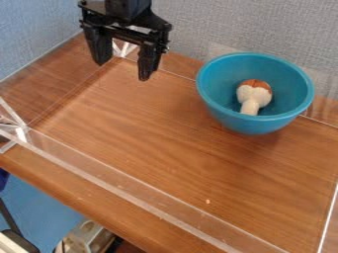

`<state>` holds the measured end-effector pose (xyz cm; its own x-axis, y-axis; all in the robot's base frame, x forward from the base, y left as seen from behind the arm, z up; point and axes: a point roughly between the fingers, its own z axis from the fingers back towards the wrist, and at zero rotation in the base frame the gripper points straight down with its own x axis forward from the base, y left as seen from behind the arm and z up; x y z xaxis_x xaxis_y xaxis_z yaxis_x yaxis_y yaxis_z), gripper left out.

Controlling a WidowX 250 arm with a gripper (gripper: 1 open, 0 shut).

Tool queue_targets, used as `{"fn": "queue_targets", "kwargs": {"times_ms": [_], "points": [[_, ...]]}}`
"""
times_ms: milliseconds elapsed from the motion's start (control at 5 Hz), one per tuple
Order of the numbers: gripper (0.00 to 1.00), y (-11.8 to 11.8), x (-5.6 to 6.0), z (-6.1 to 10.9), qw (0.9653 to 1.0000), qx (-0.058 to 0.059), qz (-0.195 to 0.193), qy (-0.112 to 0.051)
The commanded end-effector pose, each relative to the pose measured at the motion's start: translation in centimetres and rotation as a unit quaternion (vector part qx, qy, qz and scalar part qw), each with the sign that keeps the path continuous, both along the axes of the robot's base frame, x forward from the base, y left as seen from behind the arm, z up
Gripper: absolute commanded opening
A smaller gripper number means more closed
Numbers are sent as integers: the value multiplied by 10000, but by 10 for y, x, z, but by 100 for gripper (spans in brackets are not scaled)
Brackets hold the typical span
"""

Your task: Put the mushroom in the blue bowl

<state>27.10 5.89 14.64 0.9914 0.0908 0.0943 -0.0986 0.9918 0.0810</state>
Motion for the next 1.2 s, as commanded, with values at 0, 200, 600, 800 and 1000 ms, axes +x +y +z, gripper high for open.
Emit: {"fn": "queue_targets", "kwargs": {"times_ms": [0,200,600,800,1000], "points": [[100,9,3,3,9997,47,-197,-113],[100,20,3,6,9992,34,-402,-43],[100,27,-1,10,9980,1,-632,35],[0,25,-5,14,9974,-1,-725,28],[100,16,-6,14,9987,27,-506,32]]}}
